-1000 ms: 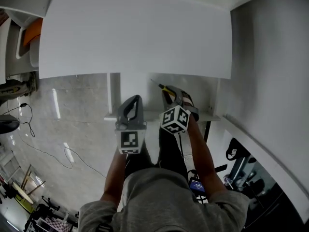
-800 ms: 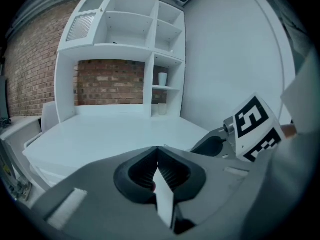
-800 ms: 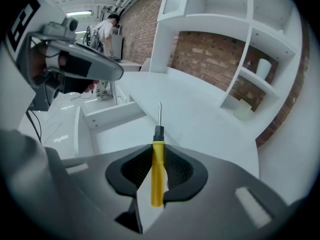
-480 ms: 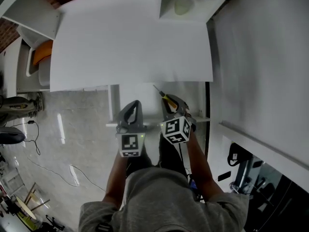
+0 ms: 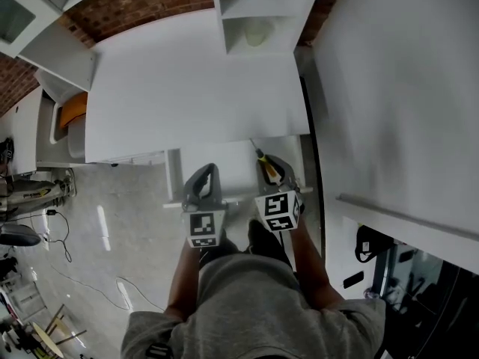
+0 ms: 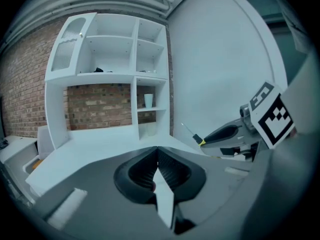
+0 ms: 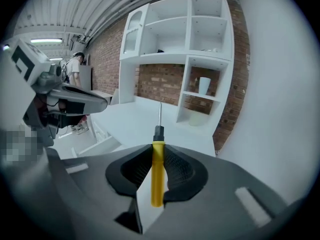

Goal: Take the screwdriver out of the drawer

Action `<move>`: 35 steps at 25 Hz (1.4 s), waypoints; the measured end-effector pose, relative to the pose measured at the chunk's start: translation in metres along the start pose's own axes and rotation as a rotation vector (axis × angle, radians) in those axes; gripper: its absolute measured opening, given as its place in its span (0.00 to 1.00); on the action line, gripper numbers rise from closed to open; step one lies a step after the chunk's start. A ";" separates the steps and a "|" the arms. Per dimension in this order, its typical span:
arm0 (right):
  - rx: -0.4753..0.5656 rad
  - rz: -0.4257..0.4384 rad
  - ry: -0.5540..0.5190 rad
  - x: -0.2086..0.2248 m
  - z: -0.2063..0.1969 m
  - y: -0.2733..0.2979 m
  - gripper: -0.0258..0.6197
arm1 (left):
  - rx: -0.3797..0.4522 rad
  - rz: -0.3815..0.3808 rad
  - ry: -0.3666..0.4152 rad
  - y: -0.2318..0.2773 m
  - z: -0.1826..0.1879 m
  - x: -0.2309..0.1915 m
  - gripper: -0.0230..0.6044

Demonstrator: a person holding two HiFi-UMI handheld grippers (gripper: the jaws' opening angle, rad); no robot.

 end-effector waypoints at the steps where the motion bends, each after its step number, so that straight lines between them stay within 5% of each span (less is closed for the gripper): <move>1: 0.011 -0.010 0.008 0.005 0.003 -0.004 0.16 | 0.002 -0.003 0.004 0.000 0.003 0.004 0.06; 9: 0.057 -0.021 -0.002 0.042 0.016 -0.027 0.16 | 0.038 -0.014 0.037 0.017 0.025 0.038 0.06; 18: 0.090 0.047 -0.023 0.052 0.020 -0.030 0.16 | 0.069 0.066 0.059 0.023 0.036 0.045 0.06; 35: 0.064 0.168 -0.037 0.026 0.031 0.044 0.16 | 0.022 0.161 0.036 0.042 0.019 -0.012 0.06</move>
Point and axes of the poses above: the fingertips, and each gripper's own axes: y forward along the fingers, x to its right, z out of its top, the point moved 3 cm from there along -y, backward along the fingers, and after that the axes turned 14 degrees about x, right-handed, at the moved point
